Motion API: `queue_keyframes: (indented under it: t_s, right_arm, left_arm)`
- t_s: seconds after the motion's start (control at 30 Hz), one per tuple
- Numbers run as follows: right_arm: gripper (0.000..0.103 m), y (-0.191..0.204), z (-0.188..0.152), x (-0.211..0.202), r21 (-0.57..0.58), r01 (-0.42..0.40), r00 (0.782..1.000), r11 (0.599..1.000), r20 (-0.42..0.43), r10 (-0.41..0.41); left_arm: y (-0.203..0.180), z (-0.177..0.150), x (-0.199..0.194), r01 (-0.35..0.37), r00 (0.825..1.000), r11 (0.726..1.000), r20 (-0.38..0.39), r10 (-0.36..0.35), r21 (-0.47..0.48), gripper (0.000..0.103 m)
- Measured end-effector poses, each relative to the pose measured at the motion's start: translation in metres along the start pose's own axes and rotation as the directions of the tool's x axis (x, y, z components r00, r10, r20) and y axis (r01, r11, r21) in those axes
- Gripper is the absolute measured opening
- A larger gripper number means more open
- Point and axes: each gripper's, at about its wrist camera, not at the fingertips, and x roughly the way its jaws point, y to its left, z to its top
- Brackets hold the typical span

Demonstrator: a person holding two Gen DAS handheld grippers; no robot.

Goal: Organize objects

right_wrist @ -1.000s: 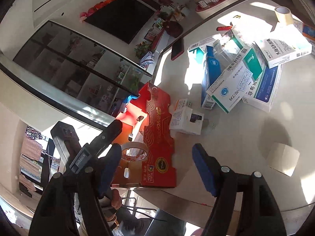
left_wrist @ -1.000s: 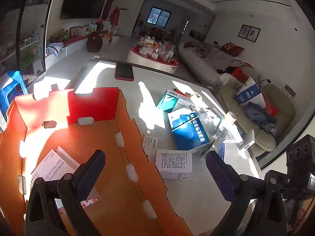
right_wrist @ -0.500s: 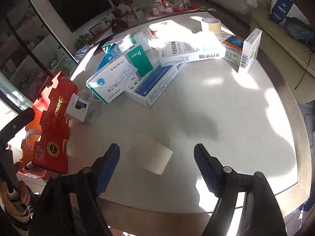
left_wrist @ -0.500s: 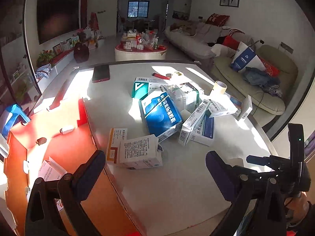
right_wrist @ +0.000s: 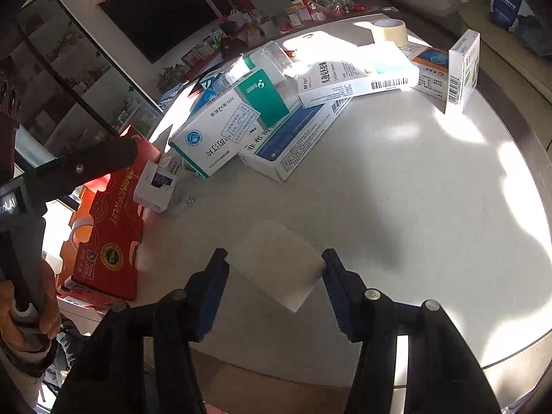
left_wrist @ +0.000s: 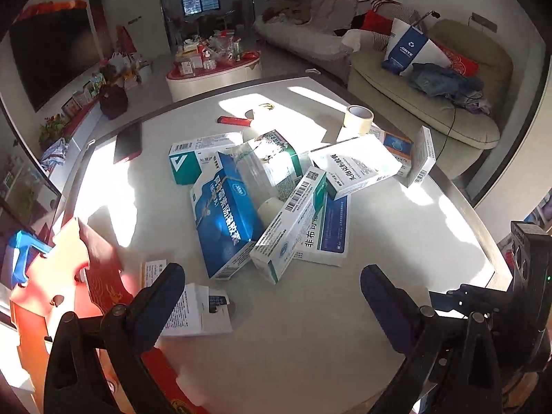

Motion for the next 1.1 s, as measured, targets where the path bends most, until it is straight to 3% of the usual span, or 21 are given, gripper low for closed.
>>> queue_keyframes:
  t_s: [0.13,0.23,0.3,0.33,0.37,0.4,0.43,0.47,0.5,0.6,0.67,0.83,1.1]
  right_arm:
    - [0.055,-0.024,0.001,-0.018,0.074,-0.002,0.999,0.997,0.036,-0.001]
    - [0.055,-0.036,-0.001,-0.031,0.117,-0.02,0.998,0.993,0.056,0.013]
    - [0.055,-0.042,-0.002,-0.038,0.135,-0.032,0.997,0.99,0.074,0.022]
    - [0.055,-0.045,-0.002,-0.041,0.14,-0.039,0.996,0.989,0.082,0.028]
    - [0.055,-0.046,-0.002,-0.043,0.144,-0.045,0.995,0.989,0.09,0.032]
    - [0.055,-0.047,-0.001,-0.044,0.146,-0.052,0.995,0.988,0.096,0.038]
    - [0.055,-0.047,0.0,-0.044,0.148,-0.058,0.994,0.987,0.1,0.043]
    - [0.055,-0.048,0.001,-0.044,0.151,-0.065,0.993,0.986,0.103,0.05]
    - [0.055,-0.048,0.002,-0.043,0.153,-0.074,0.993,0.985,0.106,0.058]
    - [0.055,-0.047,0.007,-0.041,0.163,-0.107,0.989,0.981,0.121,0.087]
    - [0.055,-0.045,0.008,-0.043,0.161,-0.114,0.987,0.98,0.133,0.093]
    - [0.055,-0.045,0.007,-0.052,0.173,-0.139,0.98,0.975,0.166,0.11]
    - [0.055,-0.029,0.011,-0.055,0.152,-0.138,0.979,0.979,0.172,0.111]
  left_arm:
    - [-0.04,0.039,0.046,0.063,0.996,0.983,-0.079,-0.05,0.172,0.103]
    - [-0.045,0.05,0.084,0.111,0.982,0.982,-0.168,-0.084,0.154,0.103]
    - [-0.039,0.05,0.098,0.13,0.971,0.987,-0.213,-0.107,0.099,0.092]
    - [-0.037,0.05,0.099,0.11,0.975,0.989,-0.202,-0.089,0.095,0.092]
    - [-0.036,0.05,0.097,0.111,0.976,0.989,-0.196,-0.09,0.099,0.082]
    - [-0.035,0.049,0.095,0.129,0.973,0.988,-0.202,-0.109,0.088,0.055]
    - [-0.033,0.048,0.093,0.127,0.974,0.989,-0.2,-0.109,0.082,0.04]
    - [-0.033,0.045,0.092,0.106,0.976,0.99,-0.198,-0.086,0.09,0.027]
    - [-0.035,0.043,0.09,0.092,0.979,0.99,-0.191,-0.071,0.103,0.021]
    - [-0.037,0.037,0.074,0.096,0.989,0.989,-0.125,-0.082,0.11,0.019]
    - [-0.036,0.037,0.049,0.137,0.99,0.986,-0.048,-0.133,0.09,0.018]
    - [-0.04,0.034,-0.011,0.161,0.98,0.983,0.104,-0.169,0.083,0.018]
    - [-0.019,0.008,-0.069,0.219,0.955,0.975,0.213,-0.208,-0.027,0.018]
